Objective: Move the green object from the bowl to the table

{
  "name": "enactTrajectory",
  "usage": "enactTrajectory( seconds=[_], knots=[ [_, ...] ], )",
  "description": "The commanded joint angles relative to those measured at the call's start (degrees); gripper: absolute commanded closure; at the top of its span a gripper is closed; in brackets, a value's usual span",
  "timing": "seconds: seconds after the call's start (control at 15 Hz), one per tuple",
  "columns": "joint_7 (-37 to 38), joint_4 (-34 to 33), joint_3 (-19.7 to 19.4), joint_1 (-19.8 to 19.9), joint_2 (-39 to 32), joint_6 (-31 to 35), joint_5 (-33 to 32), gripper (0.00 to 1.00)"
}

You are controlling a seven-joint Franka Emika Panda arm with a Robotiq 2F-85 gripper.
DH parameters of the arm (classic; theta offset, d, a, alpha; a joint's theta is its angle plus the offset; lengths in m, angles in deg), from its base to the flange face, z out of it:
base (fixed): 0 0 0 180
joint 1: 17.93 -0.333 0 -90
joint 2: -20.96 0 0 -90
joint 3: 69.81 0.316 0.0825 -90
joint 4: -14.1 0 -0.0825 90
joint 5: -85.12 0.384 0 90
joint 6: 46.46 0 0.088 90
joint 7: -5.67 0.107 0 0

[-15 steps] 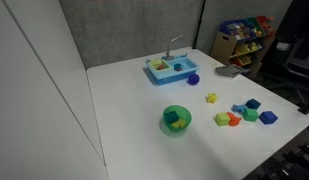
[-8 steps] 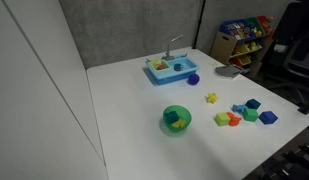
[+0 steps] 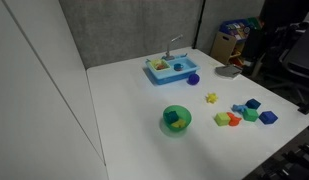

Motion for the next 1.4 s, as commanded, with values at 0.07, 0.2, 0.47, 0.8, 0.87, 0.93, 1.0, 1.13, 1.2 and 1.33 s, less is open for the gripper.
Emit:
enactTrajectory(
  seconds=[0.07,0.2,0.47,0.8,0.87,0.93,1.0,1.13,1.2,1.33],
  knots=[
    [1.1,-4.2,0.6,-0.5,-7.8,5.5,-5.0,0.00],
    [1.2,-5.5,0.1,-0.5,-11.3,8.5,-6.4,0.00],
    [1.9,-9.1,-1.3,-0.7,-19.2,13.6,-8.1,0.00],
    [3.7,-12.8,-3.6,-1.8,-28.8,18.4,-8.9,0.00],
    [4.2,-13.4,-4.0,-2.1,-30.7,19.0,-8.9,0.00],
    [4.4,-14.0,-4.4,-2.3,-32.4,19.4,-8.1,0.00],
    [4.1,-14.8,-4.7,-2.4,-34.0,19.3,-6.9,0.00],
    [4.4,-16.0,-5.3,-2.7,-36.9,19.3,-6.0,0.00],
    [4.6,-16.6,-5.6,-2.9,-37.9,19.1,-5.5,0.00],
    [3.0,-14.4,-5.9,-3.0,-36.8,19.7,-5.5,0.00]
  ],
)
